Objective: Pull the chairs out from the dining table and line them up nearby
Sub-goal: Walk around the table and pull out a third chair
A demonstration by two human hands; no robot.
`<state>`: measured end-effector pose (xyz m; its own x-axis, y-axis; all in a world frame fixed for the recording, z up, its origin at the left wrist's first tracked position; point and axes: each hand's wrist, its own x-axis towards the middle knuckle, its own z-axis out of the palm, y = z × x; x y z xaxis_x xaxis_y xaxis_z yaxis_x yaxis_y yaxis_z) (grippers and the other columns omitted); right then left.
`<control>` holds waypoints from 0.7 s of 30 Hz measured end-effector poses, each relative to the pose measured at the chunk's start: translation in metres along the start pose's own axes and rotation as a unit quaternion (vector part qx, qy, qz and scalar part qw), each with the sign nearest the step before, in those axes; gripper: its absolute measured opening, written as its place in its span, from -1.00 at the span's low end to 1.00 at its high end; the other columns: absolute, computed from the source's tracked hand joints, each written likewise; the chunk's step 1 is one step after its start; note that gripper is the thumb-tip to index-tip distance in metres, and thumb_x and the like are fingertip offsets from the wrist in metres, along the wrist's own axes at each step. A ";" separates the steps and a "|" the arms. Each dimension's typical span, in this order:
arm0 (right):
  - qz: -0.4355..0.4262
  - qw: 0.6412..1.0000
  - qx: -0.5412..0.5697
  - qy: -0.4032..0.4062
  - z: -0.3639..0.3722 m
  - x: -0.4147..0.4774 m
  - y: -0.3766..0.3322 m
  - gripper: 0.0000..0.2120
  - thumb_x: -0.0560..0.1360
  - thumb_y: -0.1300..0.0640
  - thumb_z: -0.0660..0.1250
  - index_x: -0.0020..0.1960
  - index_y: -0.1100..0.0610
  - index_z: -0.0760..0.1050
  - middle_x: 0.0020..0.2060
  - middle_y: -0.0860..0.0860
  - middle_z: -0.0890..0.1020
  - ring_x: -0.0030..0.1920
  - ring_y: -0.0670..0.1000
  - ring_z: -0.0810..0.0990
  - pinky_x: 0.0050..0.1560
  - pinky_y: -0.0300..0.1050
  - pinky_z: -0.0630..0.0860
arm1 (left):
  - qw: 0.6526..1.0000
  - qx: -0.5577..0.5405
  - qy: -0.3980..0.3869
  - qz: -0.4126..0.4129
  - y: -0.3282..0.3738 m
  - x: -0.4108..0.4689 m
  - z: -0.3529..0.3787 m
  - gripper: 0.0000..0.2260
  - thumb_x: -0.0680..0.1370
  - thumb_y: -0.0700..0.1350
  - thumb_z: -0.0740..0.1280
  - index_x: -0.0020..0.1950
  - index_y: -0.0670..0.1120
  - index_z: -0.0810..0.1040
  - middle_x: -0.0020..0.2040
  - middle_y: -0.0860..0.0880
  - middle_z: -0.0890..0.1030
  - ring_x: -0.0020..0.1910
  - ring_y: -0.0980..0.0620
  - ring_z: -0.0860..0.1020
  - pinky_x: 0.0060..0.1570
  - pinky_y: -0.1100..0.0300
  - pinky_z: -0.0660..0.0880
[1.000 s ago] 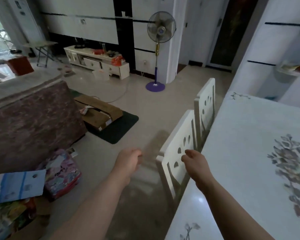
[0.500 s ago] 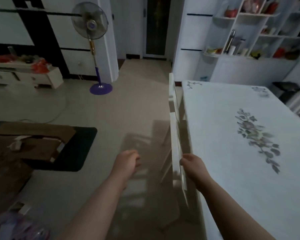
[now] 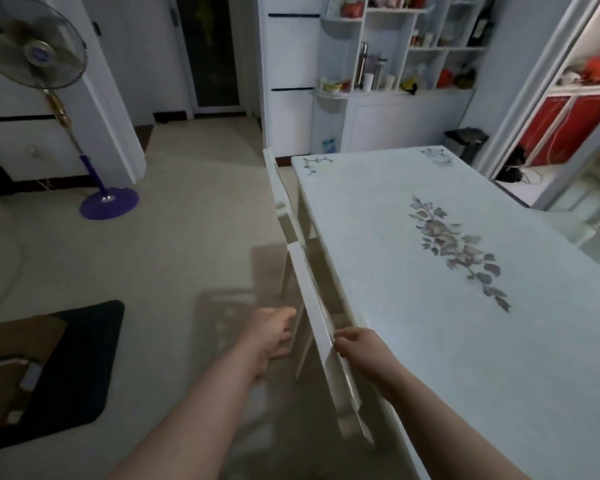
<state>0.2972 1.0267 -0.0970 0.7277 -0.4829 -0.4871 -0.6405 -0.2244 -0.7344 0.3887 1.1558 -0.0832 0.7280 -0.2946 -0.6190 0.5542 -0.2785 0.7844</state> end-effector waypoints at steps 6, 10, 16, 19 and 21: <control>0.013 0.999 0.042 -0.017 -0.001 0.031 -0.009 -0.76 0.43 0.23 0.27 -0.02 0.34 0.62 0.00 0.26 0.67 -0.11 0.12 0.65 0.11 0.10 0.55 | 0.998 0.056 -0.040 -0.015 0.023 0.041 0.015 -0.87 0.56 -0.07 0.27 -0.18 -0.06 0.46 -0.14 -0.10 0.49 -0.15 -0.04 0.47 -0.21 0.17 0.41; 0.041 0.998 0.057 -0.010 0.000 0.042 -0.012 -0.80 0.41 0.22 0.30 -0.09 0.23 0.67 -0.05 0.17 0.70 0.00 0.15 0.66 0.11 0.01 0.56 | 0.996 0.065 -0.061 -0.025 0.031 0.067 0.021 -0.90 0.55 -0.13 0.25 -0.13 -0.11 0.49 -0.18 -0.12 0.53 -0.19 -0.08 0.50 -0.13 0.10 0.43; 0.085 0.996 0.010 0.005 -0.001 0.052 -0.020 -0.77 0.38 0.14 0.33 -0.10 0.23 0.69 -0.18 0.13 0.70 -0.21 -0.02 0.59 0.03 -0.03 0.59 | 0.989 0.098 -0.101 -0.045 0.044 0.105 0.021 -0.89 0.52 -0.18 0.28 -0.02 -0.21 0.49 -0.17 -0.18 0.59 -0.17 -0.15 0.58 0.02 -0.06 0.55; 0.119 0.991 -0.001 0.059 0.008 0.052 -0.027 -0.77 0.39 0.10 0.31 -0.15 0.20 0.68 -0.13 0.11 0.71 -0.16 -0.02 0.64 -0.02 -0.08 0.58 | 0.976 0.143 -0.153 -0.060 0.055 0.120 0.016 -0.90 0.53 -0.18 0.30 -0.07 -0.22 0.50 -0.19 -0.18 0.58 -0.20 -0.14 0.60 -0.04 -0.04 0.59; 0.132 0.988 -0.014 0.073 0.010 0.049 -0.028 -0.78 0.40 0.10 0.28 -0.25 0.21 0.64 -0.24 0.13 0.65 -0.26 -0.04 0.56 -0.16 -0.11 0.53 | 0.970 0.161 -0.172 -0.060 0.057 0.123 0.015 -0.89 0.53 -0.18 0.30 -0.07 -0.23 0.50 -0.21 -0.19 0.58 -0.25 -0.12 0.59 -0.16 0.00 0.60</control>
<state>0.3535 1.0178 -0.1045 0.4921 -0.6444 -0.5853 -0.8116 -0.0964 -0.5762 0.5034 1.0898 -0.1154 0.4568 -0.5147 -0.7255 0.4312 -0.5852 0.6867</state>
